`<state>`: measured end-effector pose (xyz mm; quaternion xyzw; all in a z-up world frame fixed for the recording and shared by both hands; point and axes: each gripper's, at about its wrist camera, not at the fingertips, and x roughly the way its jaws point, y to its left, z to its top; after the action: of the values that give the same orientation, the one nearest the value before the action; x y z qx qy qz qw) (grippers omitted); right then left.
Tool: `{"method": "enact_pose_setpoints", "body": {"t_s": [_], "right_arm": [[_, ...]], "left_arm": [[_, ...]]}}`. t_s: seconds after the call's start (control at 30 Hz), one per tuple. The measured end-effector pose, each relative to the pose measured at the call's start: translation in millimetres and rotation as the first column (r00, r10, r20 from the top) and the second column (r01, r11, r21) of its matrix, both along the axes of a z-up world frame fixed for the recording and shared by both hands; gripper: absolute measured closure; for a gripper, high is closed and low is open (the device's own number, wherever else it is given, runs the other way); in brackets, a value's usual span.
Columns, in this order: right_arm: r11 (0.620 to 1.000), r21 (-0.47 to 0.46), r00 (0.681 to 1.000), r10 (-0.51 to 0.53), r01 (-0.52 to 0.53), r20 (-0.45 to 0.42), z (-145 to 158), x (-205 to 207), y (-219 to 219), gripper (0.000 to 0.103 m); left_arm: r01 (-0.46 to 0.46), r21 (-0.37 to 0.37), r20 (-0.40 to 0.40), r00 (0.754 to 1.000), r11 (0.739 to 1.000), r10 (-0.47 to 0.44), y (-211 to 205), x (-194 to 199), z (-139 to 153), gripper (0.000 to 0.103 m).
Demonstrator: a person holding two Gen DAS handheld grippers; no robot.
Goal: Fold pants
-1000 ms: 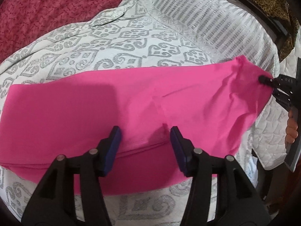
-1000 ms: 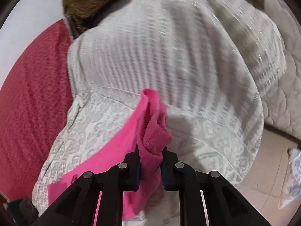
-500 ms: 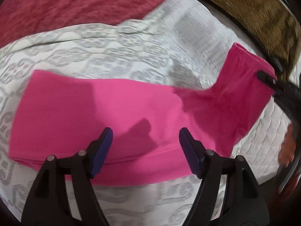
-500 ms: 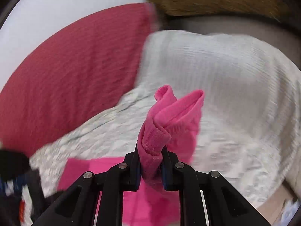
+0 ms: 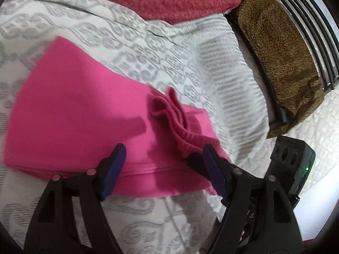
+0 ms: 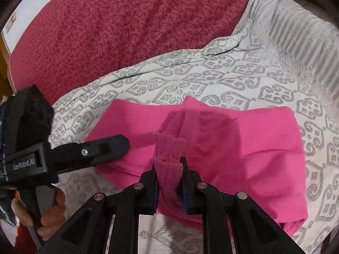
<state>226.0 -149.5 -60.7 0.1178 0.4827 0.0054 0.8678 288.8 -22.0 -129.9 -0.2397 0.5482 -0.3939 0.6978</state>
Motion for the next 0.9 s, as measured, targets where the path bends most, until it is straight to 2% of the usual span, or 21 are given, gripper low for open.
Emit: {"method": "enact_pose_setpoints", "body": {"t_s": [0.2,0.33,0.43,0.47,0.5,0.53,0.57,0.6,0.63,0.73,0.9], "right_arm": [[1.000,-0.009,1.000,0.020,-0.020,0.002,0,-1,2,0.086],[0.998,-0.046,0.999,0.052,-0.052,-0.002,-5,-6,9,0.084],[0.993,-0.048,0.994,0.111,-0.111,-0.013,-9,-10,15,0.069],[0.990,-0.023,0.990,0.136,-0.136,-0.021,-9,-13,16,0.058],[0.989,-0.002,0.988,0.149,-0.150,-0.024,-8,-15,15,0.052],[0.987,0.016,0.987,0.158,-0.157,-0.019,-6,-21,13,0.051],[0.988,0.019,0.988,0.156,-0.156,-0.011,-4,-25,9,0.051],[0.989,0.025,0.989,0.148,-0.148,-0.003,0,-31,3,0.051],[0.990,0.036,0.991,0.136,-0.136,0.004,3,-36,-3,0.051],[0.995,0.069,0.998,0.065,-0.066,0.014,14,-52,-36,0.050],[0.989,0.069,0.991,-0.135,0.134,0.013,23,-75,-97,0.049]], "left_arm": [[0.106,-0.011,-0.026,0.994,0.994,-0.106,-36,-5,5,0.023],[0.144,0.031,-0.047,0.989,0.989,-0.143,-55,-2,1,0.023],[0.140,0.063,-0.047,0.990,0.988,-0.137,-64,1,-3,0.023],[0.135,0.080,-0.030,0.991,0.988,-0.133,-66,2,-3,0.026],[0.133,0.098,-0.012,0.991,0.986,-0.133,-69,2,-2,0.039],[0.130,0.121,0.003,0.991,0.984,-0.131,-70,3,-2,0.054],[0.123,0.153,0.016,0.992,0.981,-0.127,-72,3,-2,0.062],[0.118,0.179,0.025,0.992,0.977,-0.124,-73,4,-2,0.076],[0.114,0.204,0.032,0.992,0.972,-0.123,-74,4,-2,0.080],[0.102,0.208,0.050,0.992,0.973,-0.115,-73,4,1,0.086],[0.083,0.264,0.156,0.979,0.961,-0.128,-81,-2,23,0.088]]}}
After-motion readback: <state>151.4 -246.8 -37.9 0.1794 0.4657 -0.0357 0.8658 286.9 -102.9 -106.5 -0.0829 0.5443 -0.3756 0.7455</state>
